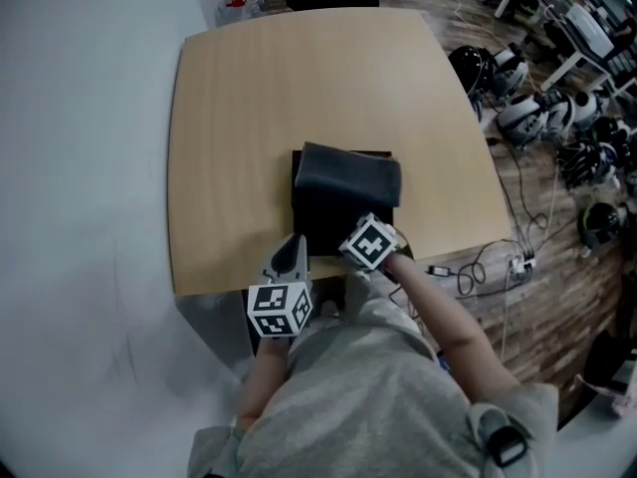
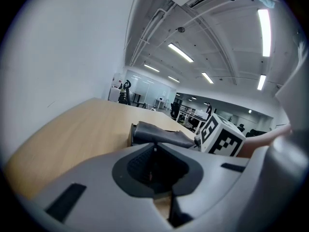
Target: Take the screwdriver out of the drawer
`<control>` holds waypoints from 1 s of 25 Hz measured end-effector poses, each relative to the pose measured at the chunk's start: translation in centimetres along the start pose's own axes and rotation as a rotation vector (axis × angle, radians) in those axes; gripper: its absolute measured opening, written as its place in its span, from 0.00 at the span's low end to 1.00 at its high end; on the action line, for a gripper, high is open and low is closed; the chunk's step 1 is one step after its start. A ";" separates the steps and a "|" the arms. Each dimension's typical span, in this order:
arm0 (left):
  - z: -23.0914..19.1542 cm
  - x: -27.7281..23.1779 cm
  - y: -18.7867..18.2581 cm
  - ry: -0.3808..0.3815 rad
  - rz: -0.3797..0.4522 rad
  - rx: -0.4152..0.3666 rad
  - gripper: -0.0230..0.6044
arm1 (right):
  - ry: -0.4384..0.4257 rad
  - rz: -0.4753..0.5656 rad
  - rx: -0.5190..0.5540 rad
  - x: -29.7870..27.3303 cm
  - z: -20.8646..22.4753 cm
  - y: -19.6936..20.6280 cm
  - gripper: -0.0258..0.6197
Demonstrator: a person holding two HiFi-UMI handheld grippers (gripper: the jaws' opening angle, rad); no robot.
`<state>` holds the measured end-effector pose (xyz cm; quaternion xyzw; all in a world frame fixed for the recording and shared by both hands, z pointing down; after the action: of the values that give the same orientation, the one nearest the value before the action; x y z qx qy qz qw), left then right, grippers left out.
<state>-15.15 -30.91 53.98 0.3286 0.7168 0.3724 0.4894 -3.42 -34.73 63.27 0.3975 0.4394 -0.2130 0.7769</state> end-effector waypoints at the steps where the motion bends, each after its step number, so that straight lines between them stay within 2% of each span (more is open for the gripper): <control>1: -0.1 -0.1 -0.1 -0.008 0.001 0.005 0.04 | -0.016 -0.014 0.002 -0.4 -0.1 0.0 0.24; 3: -0.3 -0.3 -0.1 -0.021 0.003 0.012 0.04 | -0.036 -0.046 0.003 -1.1 -0.3 0.2 0.24; 6: -0.6 -0.5 -0.2 -0.035 0.005 0.021 0.04 | -0.022 -0.103 -0.012 -1.7 0.1 0.8 0.24; 11: -0.9 -0.5 -0.5 -0.057 0.012 0.033 0.04 | -0.069 -0.088 -0.027 -1.9 -0.4 0.1 0.23; 13: -0.8 -0.2 -0.6 -0.061 0.014 0.033 0.04 | -0.055 -0.089 -0.025 -1.8 -0.4 0.2 0.18; 20: -0.8 0.4 -0.4 -0.055 0.015 0.032 0.04 | -0.038 -0.106 -0.030 -1.6 -0.8 0.5 0.17; 25: -0.4 1.0 -0.3 -0.045 0.022 0.026 0.04 | 0.051 -0.134 -0.021 -0.1 -0.1 1.6 0.17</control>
<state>-15.88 -30.34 53.34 0.3513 0.7068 0.3609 0.4967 -2.45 -33.69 63.97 0.3644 0.4869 -0.2494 0.7536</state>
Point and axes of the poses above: the fingertips, and each gripper's own axes: x backward along the fingers, z to its right, y out of its underside, the point moved 5 cm from there along x, backward along the fingers, and after that the axes turned 6 degrees about -y, right-handed, at the moved point
